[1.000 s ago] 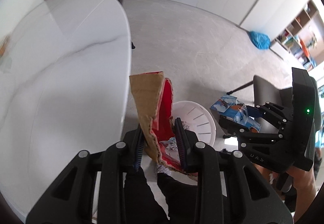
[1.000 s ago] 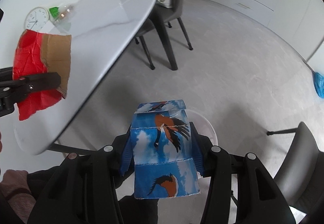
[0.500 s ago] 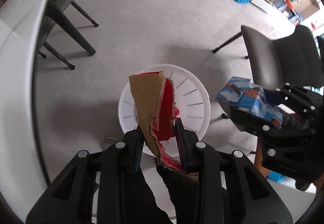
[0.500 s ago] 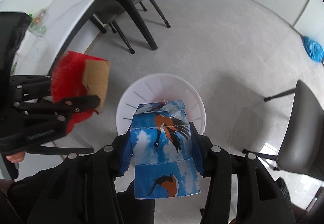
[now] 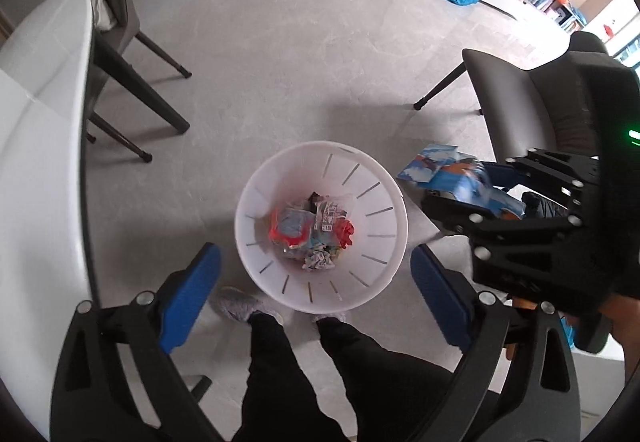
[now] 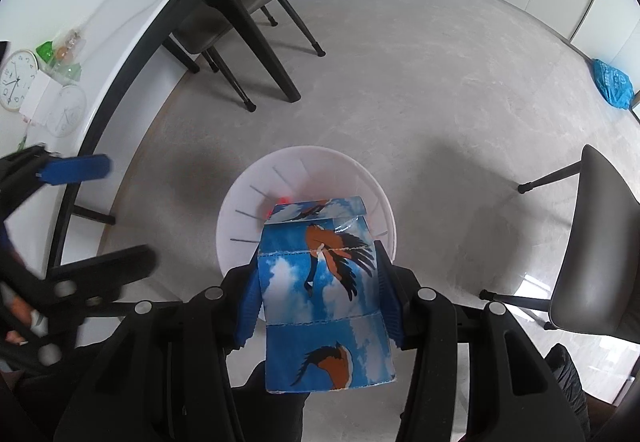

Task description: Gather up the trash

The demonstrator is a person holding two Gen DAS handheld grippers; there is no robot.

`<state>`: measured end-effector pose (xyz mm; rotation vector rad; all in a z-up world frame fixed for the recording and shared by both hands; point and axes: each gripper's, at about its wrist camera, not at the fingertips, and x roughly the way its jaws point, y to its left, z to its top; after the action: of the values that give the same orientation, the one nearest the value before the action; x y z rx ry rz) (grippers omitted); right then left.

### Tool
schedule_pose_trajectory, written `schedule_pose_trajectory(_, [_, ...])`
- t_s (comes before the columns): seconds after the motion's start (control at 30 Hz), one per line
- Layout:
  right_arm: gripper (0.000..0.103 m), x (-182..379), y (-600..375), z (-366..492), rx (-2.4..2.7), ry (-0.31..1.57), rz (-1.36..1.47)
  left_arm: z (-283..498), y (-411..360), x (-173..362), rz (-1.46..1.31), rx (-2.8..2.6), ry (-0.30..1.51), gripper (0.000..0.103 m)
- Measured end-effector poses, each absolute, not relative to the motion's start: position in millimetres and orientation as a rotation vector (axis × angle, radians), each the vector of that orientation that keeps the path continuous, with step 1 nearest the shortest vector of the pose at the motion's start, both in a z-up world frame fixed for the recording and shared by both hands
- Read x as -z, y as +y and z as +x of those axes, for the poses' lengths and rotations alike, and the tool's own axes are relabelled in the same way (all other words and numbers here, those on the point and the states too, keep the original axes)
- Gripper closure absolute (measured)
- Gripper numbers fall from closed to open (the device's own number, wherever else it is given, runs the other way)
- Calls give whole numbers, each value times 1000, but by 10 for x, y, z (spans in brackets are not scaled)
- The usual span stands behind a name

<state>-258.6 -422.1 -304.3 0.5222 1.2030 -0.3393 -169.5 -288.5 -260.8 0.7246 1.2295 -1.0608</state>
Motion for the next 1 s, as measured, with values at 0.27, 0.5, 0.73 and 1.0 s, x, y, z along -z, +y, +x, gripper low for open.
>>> schedule_pose_trajectory(0.27, [52, 3112, -4189, -2547, 318, 1209, 530, -1692, -2660, 2137, 677, 1051, 1155, 8])
schedule_pose_trajectory(0.5, [10, 3340, -4092, -2395, 268, 1266, 538, -1649, -2531, 1945, 644, 1023, 1149, 8])
schedule_pose_trajectory(0.73, [3, 3481, -4029, -2335, 314, 1348, 512, -1620, -2483, 1942, 623, 1003, 1170, 8])
schedule_pose_trajectory(1.0, [3, 3292, -4157, -2418, 359, 1312, 524, -1601, -2437, 1884, 595, 980, 1165, 8])
